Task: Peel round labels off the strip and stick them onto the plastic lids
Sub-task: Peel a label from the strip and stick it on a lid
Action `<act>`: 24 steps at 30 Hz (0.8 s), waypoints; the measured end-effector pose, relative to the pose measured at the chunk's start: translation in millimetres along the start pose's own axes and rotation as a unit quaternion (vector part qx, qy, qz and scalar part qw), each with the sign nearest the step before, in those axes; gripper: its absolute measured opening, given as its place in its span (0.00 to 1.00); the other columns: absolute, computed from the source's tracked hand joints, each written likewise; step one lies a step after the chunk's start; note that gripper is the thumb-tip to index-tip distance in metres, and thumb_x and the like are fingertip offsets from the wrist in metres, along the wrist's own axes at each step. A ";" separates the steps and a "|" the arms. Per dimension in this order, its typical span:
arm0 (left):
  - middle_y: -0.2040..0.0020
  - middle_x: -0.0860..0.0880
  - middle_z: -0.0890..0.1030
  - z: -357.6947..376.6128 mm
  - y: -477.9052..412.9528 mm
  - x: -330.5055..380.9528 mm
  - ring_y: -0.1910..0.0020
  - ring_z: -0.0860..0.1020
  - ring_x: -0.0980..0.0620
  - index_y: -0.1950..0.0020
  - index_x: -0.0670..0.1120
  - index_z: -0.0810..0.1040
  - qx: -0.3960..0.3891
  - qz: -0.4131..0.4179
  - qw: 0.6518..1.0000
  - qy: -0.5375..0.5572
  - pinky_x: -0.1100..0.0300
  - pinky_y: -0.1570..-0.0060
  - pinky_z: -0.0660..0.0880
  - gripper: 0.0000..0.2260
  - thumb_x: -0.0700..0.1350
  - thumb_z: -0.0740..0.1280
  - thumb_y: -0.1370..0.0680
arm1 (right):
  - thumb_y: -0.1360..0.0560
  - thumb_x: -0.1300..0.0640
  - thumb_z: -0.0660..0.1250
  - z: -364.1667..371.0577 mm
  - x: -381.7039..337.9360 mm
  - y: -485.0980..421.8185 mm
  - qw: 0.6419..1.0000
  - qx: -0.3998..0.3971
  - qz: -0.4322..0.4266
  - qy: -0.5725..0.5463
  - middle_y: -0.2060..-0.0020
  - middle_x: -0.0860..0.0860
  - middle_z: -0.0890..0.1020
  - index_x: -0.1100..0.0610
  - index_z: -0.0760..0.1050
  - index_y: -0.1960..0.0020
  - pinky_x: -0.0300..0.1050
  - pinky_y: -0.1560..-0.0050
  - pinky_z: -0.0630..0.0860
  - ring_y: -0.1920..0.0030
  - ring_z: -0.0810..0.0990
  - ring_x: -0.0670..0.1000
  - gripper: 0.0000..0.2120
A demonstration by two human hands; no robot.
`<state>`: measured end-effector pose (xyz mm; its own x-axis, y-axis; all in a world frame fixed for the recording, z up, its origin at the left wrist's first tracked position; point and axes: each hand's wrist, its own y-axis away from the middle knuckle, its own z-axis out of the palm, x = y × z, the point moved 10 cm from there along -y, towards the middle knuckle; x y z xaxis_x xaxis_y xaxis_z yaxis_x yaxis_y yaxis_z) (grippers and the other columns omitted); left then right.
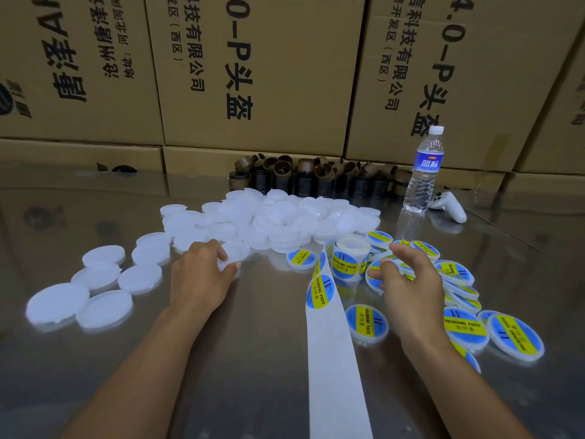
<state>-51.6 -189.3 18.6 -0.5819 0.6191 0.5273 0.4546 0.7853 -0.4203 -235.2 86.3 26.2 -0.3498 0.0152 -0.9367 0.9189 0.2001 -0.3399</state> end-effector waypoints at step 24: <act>0.43 0.59 0.73 -3.3 73.0 133.3 0.43 0.70 0.58 0.36 0.50 0.71 -0.053 0.309 0.920 0.237 0.72 0.43 0.63 0.27 0.46 0.77 0.32 | 0.24 0.60 0.66 36.1 -25.5 16.3 0.979 -0.154 -0.016 -0.134 0.69 0.45 0.82 0.53 0.78 0.49 0.33 0.65 0.76 0.68 0.79 0.42 0.05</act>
<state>-93.8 -49.4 60.6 0.1574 0.8603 0.4848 0.6772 0.2633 -0.6871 -204.8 53.8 41.4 -0.2799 -0.2448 -0.9283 0.7949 0.4831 -0.3670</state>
